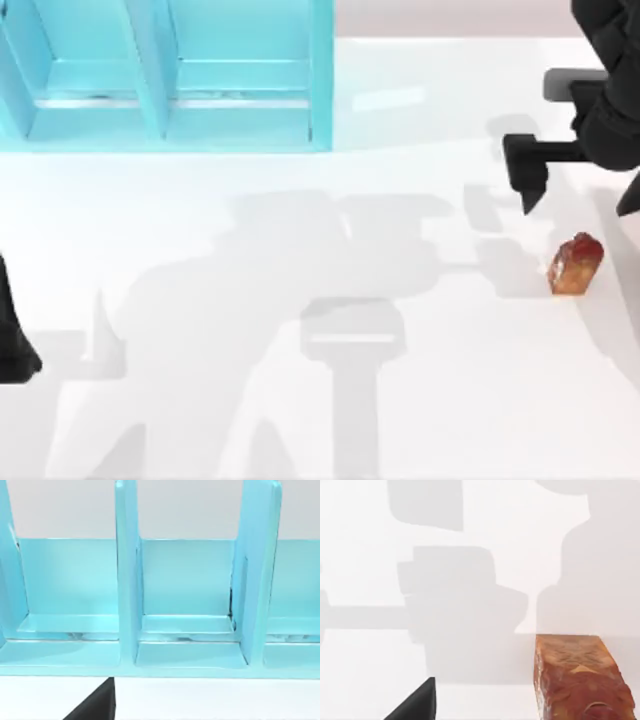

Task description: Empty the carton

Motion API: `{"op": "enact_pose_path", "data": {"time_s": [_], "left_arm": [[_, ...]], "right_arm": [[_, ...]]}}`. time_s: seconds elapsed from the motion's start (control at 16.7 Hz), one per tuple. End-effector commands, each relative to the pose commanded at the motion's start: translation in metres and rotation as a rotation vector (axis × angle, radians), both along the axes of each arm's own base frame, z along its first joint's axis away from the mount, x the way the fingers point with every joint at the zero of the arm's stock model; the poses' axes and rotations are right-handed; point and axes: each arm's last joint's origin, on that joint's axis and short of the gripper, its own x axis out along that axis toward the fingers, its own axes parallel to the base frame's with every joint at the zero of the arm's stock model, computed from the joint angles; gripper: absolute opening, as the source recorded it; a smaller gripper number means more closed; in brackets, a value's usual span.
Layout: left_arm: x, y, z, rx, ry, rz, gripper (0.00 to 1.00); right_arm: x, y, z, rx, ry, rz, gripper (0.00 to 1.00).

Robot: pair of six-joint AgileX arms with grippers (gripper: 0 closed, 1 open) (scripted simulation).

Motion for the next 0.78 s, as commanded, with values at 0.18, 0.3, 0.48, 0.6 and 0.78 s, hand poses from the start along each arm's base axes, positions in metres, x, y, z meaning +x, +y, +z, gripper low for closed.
{"op": "enact_pose_path", "data": {"time_s": [0.18, 0.3, 0.48, 0.6, 0.78], "left_arm": [[0.0, 0.0, 0.0, 0.0, 0.0, 0.0, 1.0], [0.0, 0.0, 0.0, 0.0, 0.0, 0.0, 1.0], [0.0, 0.0, 0.0, 0.0, 0.0, 0.0, 1.0], [0.0, 0.0, 0.0, 0.0, 0.0, 0.0, 1.0], [0.0, 0.0, 0.0, 0.0, 0.0, 0.0, 1.0]], "right_arm": [[-0.015, -0.004, 0.011, -0.04, 0.068, -0.018, 1.0], [-0.019, -0.004, 0.014, -0.044, 0.079, -0.022, 1.0], [-0.017, -0.005, 0.013, -0.043, 0.079, -0.026, 1.0], [-0.015, -0.009, 0.013, -0.043, 0.084, -0.021, 1.0], [-0.002, -0.039, 0.023, -0.044, 0.088, -0.006, 1.0]]}}
